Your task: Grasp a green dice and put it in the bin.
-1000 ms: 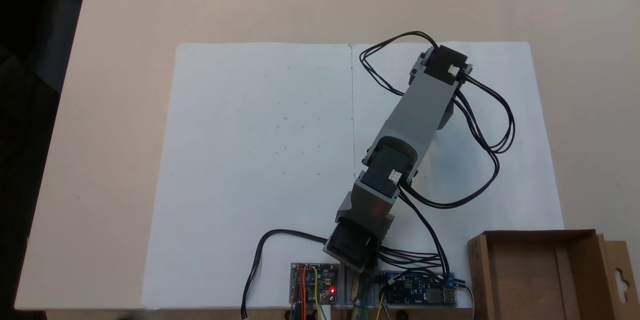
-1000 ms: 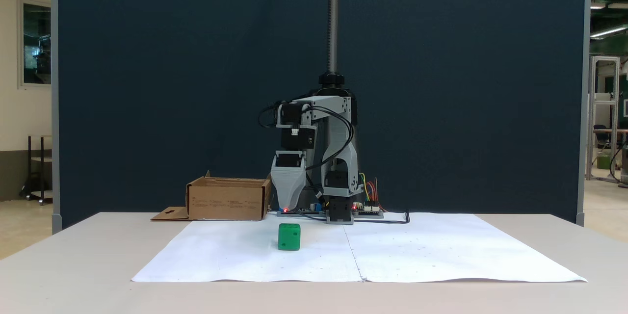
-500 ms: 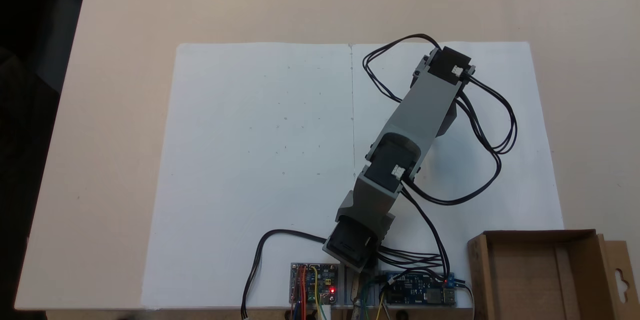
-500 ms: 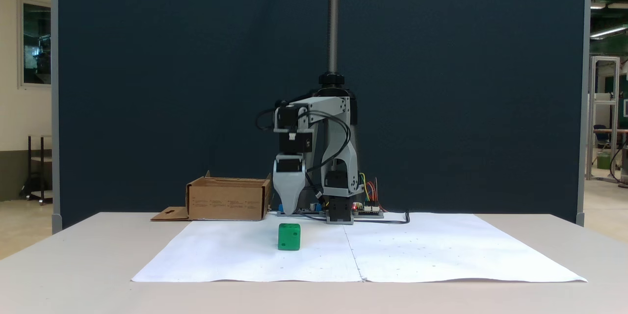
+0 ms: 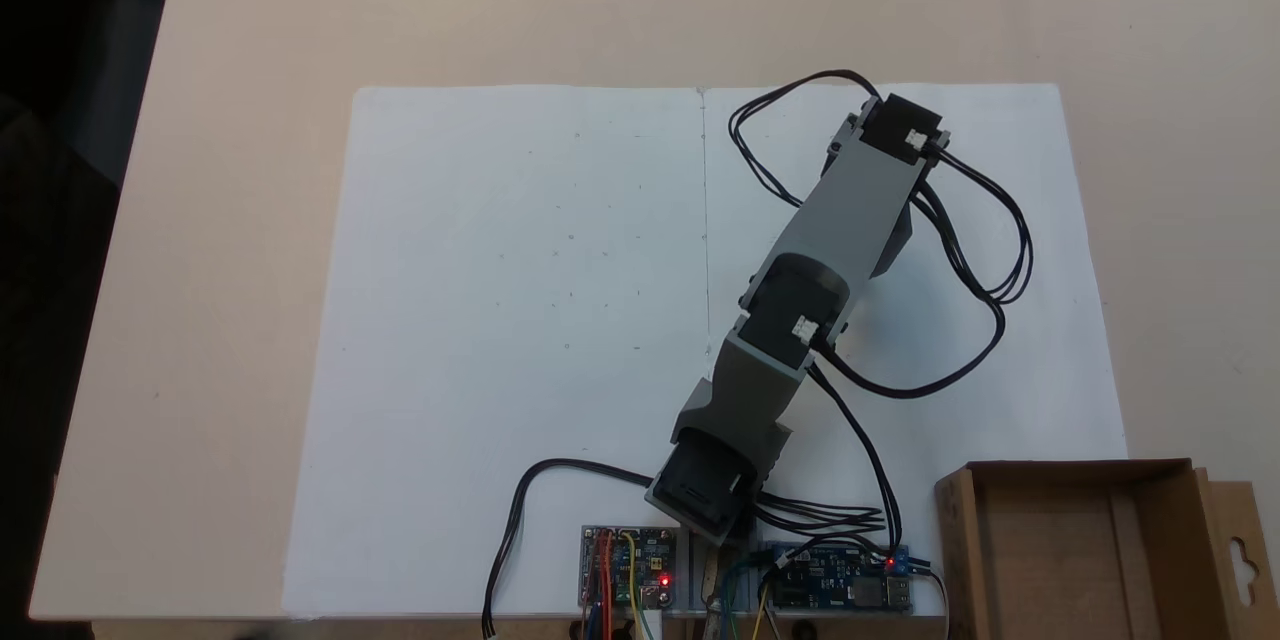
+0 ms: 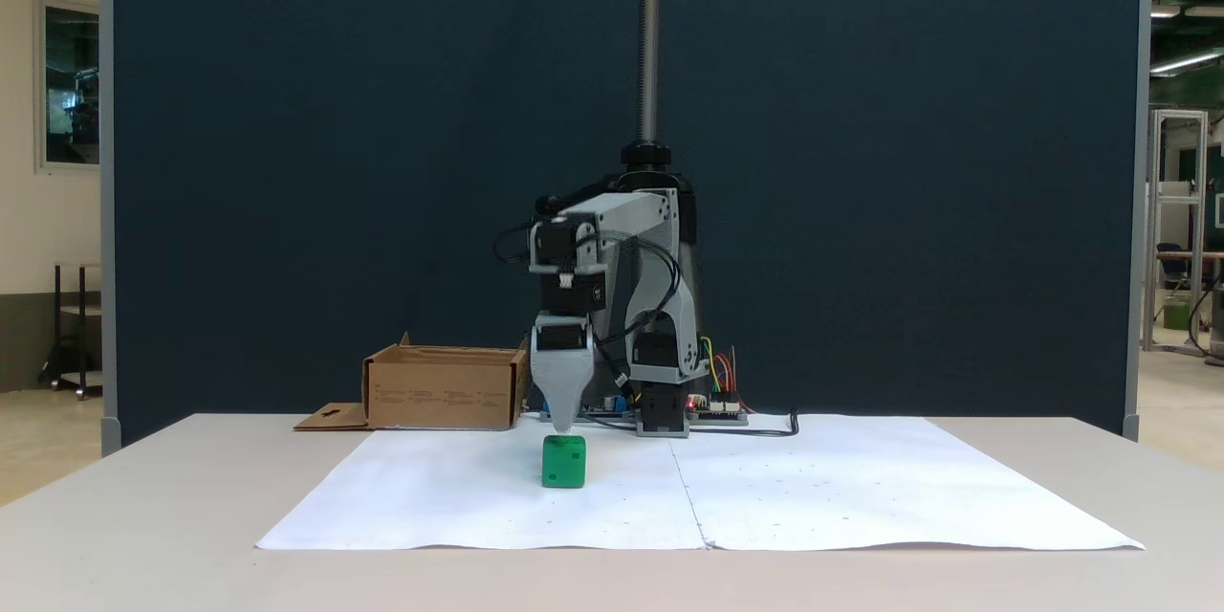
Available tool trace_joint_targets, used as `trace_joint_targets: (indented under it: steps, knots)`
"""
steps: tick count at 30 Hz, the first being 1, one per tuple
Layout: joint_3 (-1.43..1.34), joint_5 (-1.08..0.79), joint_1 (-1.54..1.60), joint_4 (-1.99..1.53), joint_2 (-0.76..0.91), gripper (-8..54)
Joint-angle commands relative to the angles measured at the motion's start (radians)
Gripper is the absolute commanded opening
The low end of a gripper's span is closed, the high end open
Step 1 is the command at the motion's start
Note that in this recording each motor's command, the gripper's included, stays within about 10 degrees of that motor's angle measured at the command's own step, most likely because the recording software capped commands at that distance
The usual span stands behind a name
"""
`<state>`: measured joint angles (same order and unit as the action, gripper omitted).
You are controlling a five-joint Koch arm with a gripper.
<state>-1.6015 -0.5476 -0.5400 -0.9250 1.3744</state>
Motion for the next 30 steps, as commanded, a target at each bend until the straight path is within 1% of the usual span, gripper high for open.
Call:
trace_joint_targets:
  steps: [1,13,30]
  knots:
    - [0.032,-0.109,0.0,0.035,0.006,45.0]
    - [0.032,-0.104,0.003,0.138,-0.058,44.7]
    - [0.032,-0.104,0.003,0.147,-0.144,44.0]
